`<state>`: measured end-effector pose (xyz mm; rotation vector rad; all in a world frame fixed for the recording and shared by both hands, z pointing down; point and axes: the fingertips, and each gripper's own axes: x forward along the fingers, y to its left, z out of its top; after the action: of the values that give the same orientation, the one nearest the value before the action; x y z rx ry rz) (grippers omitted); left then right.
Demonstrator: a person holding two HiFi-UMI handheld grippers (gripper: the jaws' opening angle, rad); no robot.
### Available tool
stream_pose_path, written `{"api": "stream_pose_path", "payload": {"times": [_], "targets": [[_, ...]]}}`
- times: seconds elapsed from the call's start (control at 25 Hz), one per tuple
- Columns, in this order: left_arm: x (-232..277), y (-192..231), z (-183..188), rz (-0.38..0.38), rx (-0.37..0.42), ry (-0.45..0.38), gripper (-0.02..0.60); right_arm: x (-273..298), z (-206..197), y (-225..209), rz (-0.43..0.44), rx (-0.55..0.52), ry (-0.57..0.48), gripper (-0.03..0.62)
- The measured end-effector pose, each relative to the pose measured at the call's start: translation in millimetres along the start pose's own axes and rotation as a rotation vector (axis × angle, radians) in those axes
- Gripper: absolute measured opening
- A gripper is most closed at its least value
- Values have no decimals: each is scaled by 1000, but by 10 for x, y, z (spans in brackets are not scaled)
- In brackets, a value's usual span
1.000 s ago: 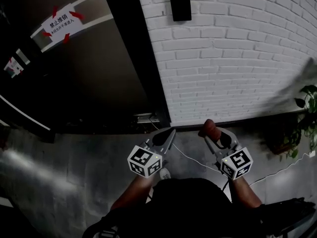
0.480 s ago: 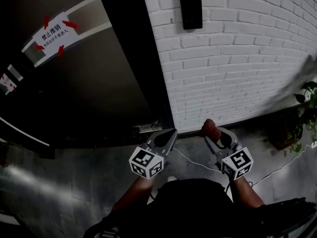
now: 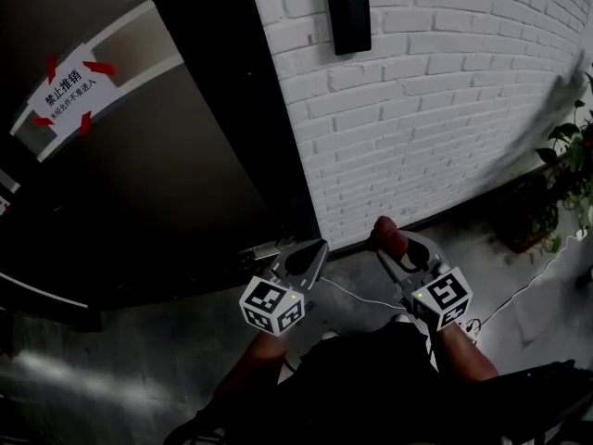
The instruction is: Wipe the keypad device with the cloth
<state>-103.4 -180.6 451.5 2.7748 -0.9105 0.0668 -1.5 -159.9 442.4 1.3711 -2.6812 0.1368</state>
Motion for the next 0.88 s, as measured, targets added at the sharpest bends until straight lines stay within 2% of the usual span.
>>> {"api": "stream_pose_path", "payload": {"times": [0.16,0.36,0.68,0.88], "targets": [[84,42,18,1,0,-3,17,76,36,-90,5,-2,-7,144],[184,35,93,41,-4,-34,17,179,161,-281,46,-45,-6,144],[471,-84,135,95,-14,-58,17,301,615,-753,95,-134,-55,144],[600,-220,112,107,-6,-48,17,465,1017,-1003,121,-303,-84,144]]}}
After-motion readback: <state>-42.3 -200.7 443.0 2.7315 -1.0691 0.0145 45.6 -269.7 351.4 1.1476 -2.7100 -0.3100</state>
